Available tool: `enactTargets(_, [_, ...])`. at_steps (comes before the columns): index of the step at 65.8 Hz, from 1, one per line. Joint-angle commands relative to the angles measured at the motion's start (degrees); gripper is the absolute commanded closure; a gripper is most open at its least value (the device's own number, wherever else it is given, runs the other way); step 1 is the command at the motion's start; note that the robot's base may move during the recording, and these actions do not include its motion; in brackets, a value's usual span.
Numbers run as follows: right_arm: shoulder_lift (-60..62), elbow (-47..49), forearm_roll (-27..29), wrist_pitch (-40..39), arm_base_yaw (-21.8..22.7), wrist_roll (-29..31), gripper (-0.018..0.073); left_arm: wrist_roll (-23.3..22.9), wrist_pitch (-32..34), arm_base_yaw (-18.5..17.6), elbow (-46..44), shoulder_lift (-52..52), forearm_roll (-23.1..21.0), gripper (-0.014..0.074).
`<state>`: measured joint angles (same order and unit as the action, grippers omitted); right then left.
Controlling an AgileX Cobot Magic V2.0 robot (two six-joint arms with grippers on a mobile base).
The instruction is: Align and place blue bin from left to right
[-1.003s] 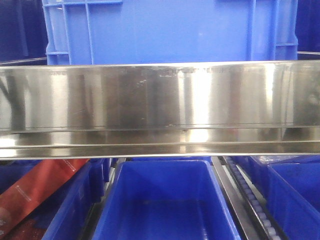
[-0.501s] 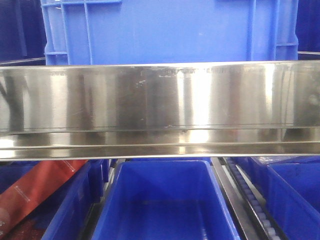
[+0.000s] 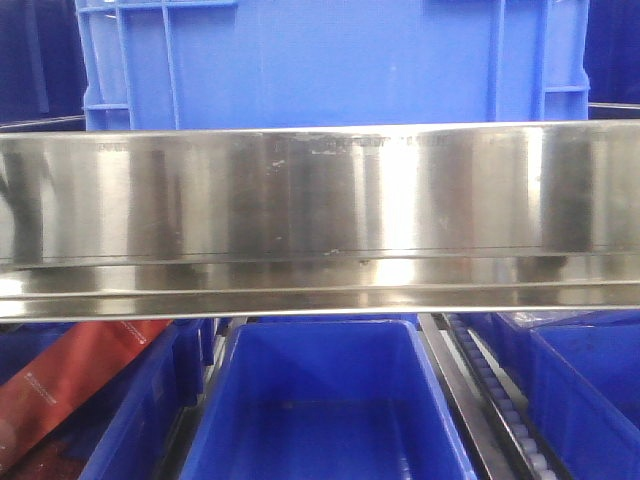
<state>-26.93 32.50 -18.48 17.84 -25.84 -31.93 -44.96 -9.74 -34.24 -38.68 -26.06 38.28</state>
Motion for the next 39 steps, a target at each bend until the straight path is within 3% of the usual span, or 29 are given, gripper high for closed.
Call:
enactTargets(1, [2.47,-3.16,3.97,-3.59,5.07,8.62,0.0638,0.07,0.95,-0.42,0.11,0.23,0.05,0.0707])
enactTargets(7, [4.8,-6.7,10.23,-5.79,10.9,22.42,0.0638,0.07,0.95,-0.42,0.11,0.23,0.05,0.0707])
enactTargets(13, [7.53,-10.32,15.92,-8.13,15.12,28.83,0.0638,0.07,0.95,-0.42,0.11,0.23,0.05,0.0707])
enactTargets(26, [15.22,-22.46,17.8,-17.84,18.3,29.53,0.0638,0.07,0.95,-0.42,0.11,0.23,0.05,0.0707])
enactTargets(39, [24.85,-31.47,17.8,-18.41,18.08,29.53,0.0638,0.07,0.95,-0.42,0.11,0.23,0.05,0.0707])
